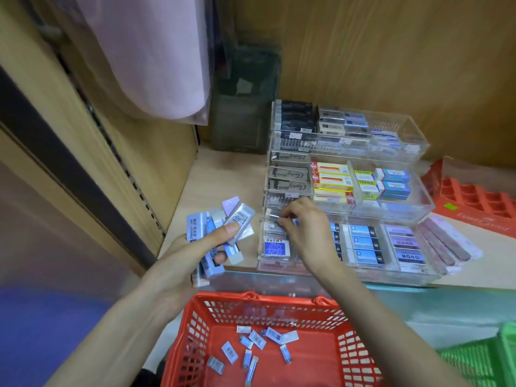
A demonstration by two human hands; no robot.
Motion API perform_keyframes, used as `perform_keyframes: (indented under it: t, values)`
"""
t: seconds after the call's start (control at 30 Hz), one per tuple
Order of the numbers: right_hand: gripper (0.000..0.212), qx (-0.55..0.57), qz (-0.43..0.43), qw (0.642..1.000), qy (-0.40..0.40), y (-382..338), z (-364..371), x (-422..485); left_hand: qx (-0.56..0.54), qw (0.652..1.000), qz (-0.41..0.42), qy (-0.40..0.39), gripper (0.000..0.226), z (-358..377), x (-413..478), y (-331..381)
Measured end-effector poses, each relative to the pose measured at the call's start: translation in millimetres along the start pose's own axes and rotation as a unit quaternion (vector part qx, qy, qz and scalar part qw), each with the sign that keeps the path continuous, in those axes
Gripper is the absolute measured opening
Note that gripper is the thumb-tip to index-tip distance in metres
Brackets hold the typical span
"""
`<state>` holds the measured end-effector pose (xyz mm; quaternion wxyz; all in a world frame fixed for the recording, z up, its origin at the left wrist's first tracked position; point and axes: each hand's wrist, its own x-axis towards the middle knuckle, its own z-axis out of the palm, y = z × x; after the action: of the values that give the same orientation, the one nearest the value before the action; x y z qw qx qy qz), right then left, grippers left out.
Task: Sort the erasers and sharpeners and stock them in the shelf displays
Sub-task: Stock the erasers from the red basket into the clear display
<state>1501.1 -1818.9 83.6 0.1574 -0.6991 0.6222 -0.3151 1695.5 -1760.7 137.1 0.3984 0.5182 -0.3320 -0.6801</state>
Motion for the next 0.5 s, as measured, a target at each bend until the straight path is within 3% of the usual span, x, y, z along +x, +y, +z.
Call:
perform_keyframes:
  t: [0.23,0.37,0.5]
  values:
    - [0.025,-0.098,-0.014,0.993,-0.057,6.0,-6.9,0.5,0.004,1.0,-0.001,0.006,0.016,2.7,-0.1,1.1]
    - [0.028,-0.051,-0.023,0.997,-0.057,5.7,-14.2,-1.9,0.0,1.0,0.004,0.007,0.01,6.2,-1.2,0.8]
    - [0.025,-0.08,-0.078,0.984,-0.142,7.9,-22.9,-2.0,-0.001,1.0,-0.002,0.013,0.016,6.5,-2.3,1.7]
